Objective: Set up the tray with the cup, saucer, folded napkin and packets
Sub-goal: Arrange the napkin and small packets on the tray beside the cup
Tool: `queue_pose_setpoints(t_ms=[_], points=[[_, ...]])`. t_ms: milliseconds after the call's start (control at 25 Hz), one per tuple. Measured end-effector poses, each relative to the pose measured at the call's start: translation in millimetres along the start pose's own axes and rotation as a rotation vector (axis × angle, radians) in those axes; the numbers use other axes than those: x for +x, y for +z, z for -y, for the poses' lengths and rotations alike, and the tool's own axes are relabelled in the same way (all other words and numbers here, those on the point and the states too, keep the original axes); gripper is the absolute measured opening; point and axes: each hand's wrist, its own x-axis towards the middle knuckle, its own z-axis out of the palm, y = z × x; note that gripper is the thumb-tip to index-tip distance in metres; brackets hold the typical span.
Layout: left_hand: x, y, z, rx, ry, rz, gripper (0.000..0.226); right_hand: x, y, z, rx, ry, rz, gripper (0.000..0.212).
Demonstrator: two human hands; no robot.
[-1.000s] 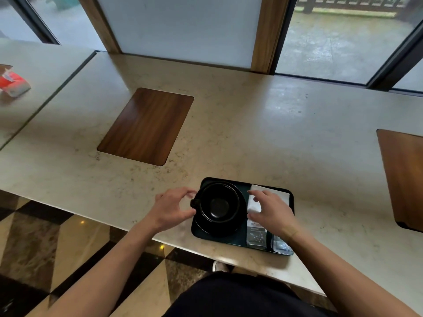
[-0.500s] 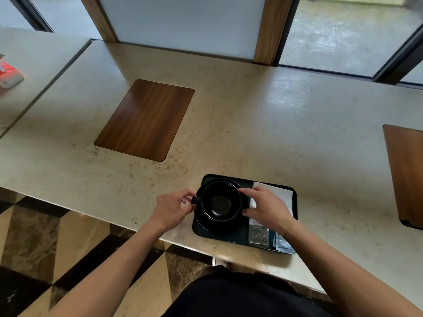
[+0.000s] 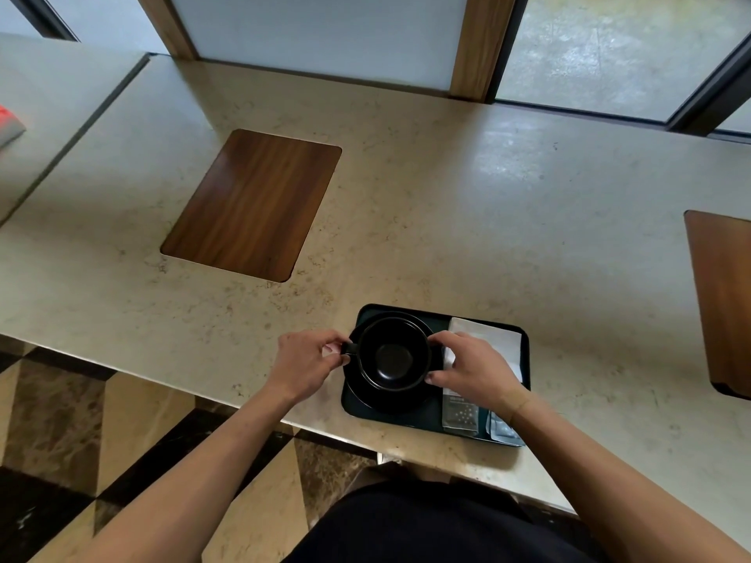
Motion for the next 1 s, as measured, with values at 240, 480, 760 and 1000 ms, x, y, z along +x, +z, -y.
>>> queue_pose_setpoints(t_ms=[240,480,760,1000], points=[[2,0,-2,-0.004,0.042,-0.020,0.019,0,0,1,0.013,0.006,-0.010,0.052],[5,-1,-3,0.016,0.030,-0.006,0.018,0,0,1,0.036,0.006,-0.004,0.049],[4,0,0,0.022,0.033,0.029,0.018,-1,1,1,0.026,0.021,0.005,0.044],[-14,9,3,-0.049,-0.088,0.031,0.048,2,1,1,0.004,-0.002,-0.067,0.055]])
